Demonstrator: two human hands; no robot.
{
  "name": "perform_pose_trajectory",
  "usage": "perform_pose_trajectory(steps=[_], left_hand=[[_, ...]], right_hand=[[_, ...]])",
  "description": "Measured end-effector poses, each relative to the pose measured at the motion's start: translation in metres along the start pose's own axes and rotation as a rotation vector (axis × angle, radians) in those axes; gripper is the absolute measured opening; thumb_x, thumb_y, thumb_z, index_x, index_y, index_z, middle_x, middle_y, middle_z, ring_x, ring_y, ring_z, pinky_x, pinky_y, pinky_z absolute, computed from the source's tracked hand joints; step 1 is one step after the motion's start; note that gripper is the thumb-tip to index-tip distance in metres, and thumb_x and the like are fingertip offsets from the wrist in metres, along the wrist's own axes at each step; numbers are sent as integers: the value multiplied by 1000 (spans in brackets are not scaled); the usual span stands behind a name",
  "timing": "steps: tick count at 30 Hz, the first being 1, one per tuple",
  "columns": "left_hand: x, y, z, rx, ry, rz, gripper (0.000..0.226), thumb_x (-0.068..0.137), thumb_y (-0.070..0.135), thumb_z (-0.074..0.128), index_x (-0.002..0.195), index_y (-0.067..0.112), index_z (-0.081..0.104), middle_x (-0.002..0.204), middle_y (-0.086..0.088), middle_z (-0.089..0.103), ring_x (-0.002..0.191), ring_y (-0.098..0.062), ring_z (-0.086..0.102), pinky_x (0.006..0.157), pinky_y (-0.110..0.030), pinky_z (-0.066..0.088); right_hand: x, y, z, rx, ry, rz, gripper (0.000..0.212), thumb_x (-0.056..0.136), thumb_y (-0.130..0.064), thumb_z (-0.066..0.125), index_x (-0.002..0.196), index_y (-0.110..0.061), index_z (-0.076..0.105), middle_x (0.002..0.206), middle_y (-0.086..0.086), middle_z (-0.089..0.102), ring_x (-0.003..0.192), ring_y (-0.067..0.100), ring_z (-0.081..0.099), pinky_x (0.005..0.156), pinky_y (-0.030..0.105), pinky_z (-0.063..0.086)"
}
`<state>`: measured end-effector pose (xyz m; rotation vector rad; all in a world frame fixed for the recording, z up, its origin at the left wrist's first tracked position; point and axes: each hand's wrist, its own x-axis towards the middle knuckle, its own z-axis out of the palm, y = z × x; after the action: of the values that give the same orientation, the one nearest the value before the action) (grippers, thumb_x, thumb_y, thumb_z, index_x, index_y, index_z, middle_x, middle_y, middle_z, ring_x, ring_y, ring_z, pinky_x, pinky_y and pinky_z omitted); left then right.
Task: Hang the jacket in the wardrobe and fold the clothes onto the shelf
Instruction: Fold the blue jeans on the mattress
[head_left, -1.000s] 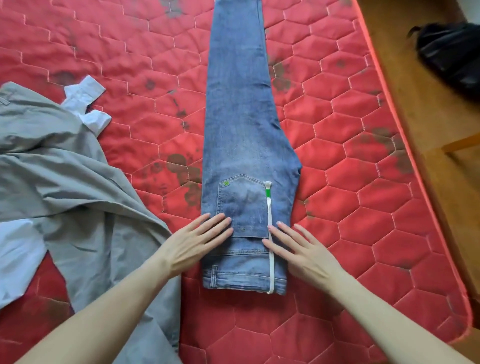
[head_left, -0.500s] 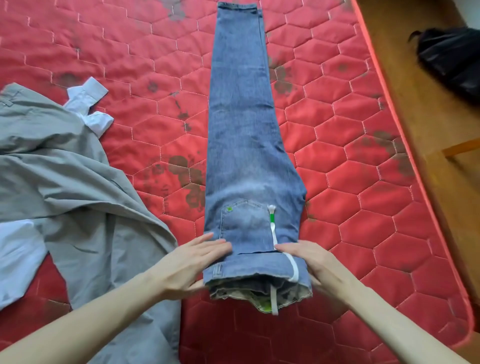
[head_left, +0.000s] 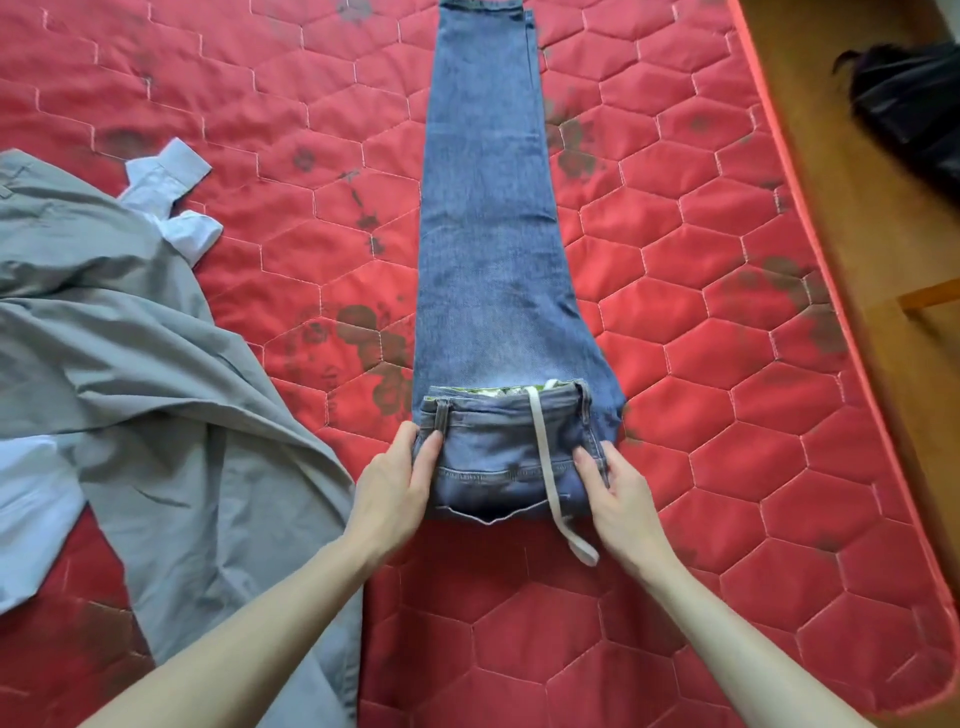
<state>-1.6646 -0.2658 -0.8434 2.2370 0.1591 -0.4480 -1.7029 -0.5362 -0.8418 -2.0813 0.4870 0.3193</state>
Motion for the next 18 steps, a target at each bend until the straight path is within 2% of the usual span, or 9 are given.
perform_pose_trajectory(steps=[2, 4, 6, 9, 13, 15, 17, 18], left_hand=[[10, 0, 3, 23, 12, -30, 26, 108, 50, 38, 90, 31, 37, 80, -17, 70, 89, -49, 63, 75, -53, 48], [21, 6, 5, 29, 42, -47, 25, 108, 47, 38, 92, 29, 36, 84, -21, 71, 90, -51, 62, 75, -54, 48], [32, 14, 6, 17, 70, -57, 24, 109, 45, 38, 95, 26, 39, 85, -22, 70, 90, -53, 62, 75, -54, 48], [48, 21, 10, 61, 89, -109, 26, 109, 46, 40, 103, 22, 46, 95, -26, 71, 95, -53, 62, 77, -52, 48], [49, 24, 13, 177, 138, -160, 29, 107, 49, 43, 109, 21, 49, 99, -22, 72, 96, -48, 66, 76, -49, 47], [39, 25, 12, 313, 254, -10, 30, 106, 41, 47, 124, 17, 48, 113, -18, 67, 101, -43, 64, 82, -49, 47], [28, 22, 14, 453, 318, 327, 43, 102, 34, 53, 137, 9, 49, 131, -17, 56, 119, -39, 54, 99, -49, 43], [25, 19, 17, 507, 282, 502, 48, 102, 33, 54, 141, 7, 49, 139, -18, 53, 129, -39, 50, 109, -49, 40]], right_hand=[[11, -5, 4, -163, 14, 39, 30, 105, -51, 46, 87, -28, 48, 70, -2, 63, 76, 30, 62, 74, 49, 46], [23, -11, 7, -310, 23, 57, 26, 108, -48, 40, 102, -25, 50, 87, 14, 72, 93, 45, 65, 75, 48, 44], [36, -18, 9, -416, 33, 78, 30, 110, -46, 36, 113, -19, 49, 102, 28, 71, 101, 53, 63, 77, 49, 42], [47, -23, 11, -464, 45, 97, 32, 110, -45, 35, 115, -15, 48, 106, 32, 69, 103, 54, 62, 77, 50, 42], [43, -20, 15, -401, 178, 99, 31, 107, -49, 45, 112, -20, 53, 93, 24, 70, 95, 49, 65, 70, 46, 39], [40, -21, 19, -371, 259, 91, 29, 105, -49, 51, 113, -21, 54, 94, 17, 72, 95, 45, 67, 68, 44, 39], [37, -22, 21, -378, 355, 12, 27, 105, -41, 55, 122, -20, 55, 109, 8, 67, 103, 38, 65, 74, 44, 45], [37, -22, 21, -398, 412, -86, 28, 105, -34, 55, 127, -18, 56, 116, 7, 62, 107, 34, 62, 81, 45, 49]])
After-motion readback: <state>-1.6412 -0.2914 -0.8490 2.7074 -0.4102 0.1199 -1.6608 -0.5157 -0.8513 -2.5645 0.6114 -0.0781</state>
